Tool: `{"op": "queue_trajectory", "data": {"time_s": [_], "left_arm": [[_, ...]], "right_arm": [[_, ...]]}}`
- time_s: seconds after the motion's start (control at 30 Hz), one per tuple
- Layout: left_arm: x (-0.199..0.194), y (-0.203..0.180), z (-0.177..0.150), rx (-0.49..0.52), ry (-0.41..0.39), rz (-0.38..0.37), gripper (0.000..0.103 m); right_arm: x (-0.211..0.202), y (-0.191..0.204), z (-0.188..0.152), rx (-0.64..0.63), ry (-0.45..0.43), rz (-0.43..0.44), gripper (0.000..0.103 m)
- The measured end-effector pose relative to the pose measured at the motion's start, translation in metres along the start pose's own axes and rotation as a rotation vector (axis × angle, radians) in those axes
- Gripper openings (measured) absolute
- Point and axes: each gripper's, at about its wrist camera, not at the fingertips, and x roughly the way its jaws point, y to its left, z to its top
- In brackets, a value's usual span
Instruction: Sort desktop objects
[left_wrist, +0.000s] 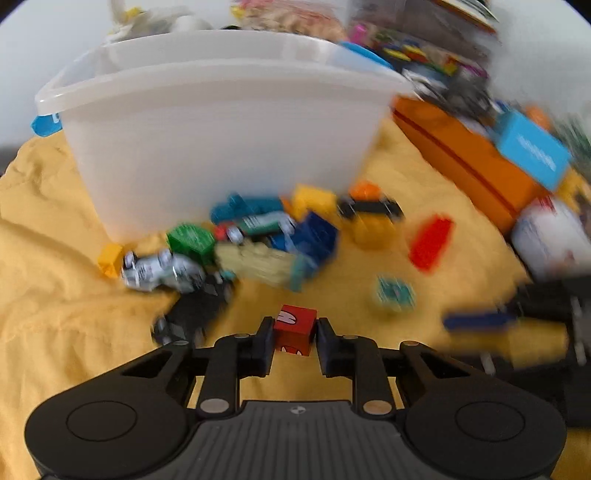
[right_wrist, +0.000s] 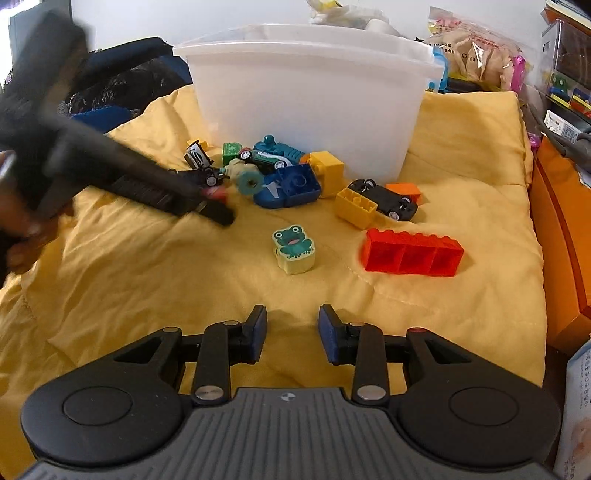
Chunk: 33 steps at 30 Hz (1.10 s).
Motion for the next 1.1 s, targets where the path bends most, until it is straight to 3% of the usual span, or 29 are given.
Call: {"op": "queue_trajectory", "data": {"time_s": [0.27, 0.33, 0.37, 0.57, 0.7, 0.93, 1.03, 1.1], "left_arm": [[-0.032, -0.022, -0.045, -0.025, 0.017, -0.019, 0.027], [-0.035, -0.022, -0.048, -0.025, 0.017, -0.015, 0.027], [-0.038, -0.021, -0.050, -0.027, 0.016, -0.013, 0.027], [-0.046, -0.025, -0.061, -0.025, 0.021, -0.012, 0.028], [-0.049, -0.027, -0.070, -0.009, 0.001, -0.016, 0.038], [-0.050, -0.033, -0.075, 0.012, -0.023, 0.005, 0.040], [-0.049, -0.038, -0.076, 0.031, -0.027, 0.004, 0.051], [-0.047, -0.043, -0.077, 0.042, -0.027, 0.000, 0.063]], "right_arm": [[0.029, -0.002, 0.028, -0.018, -0.040, -0.005, 0.037], [0.033, -0.001, 0.030, -0.034, -0.026, 0.003, 0.033], [0.032, 0.000, 0.030, -0.036, -0.024, 0.012, 0.029], [-0.001, 0.019, 0.001, -0.047, 0.027, 0.017, 0.029], [-0.018, 0.032, -0.014, -0.023, 0.028, -0.024, 0.031], [-0.017, 0.025, -0.017, 0.028, 0.010, -0.018, 0.034], [-0.017, 0.024, -0.019, 0.043, 0.000, -0.014, 0.034], [-0.016, 0.025, -0.019, 0.036, 0.002, -0.026, 0.041]]}}
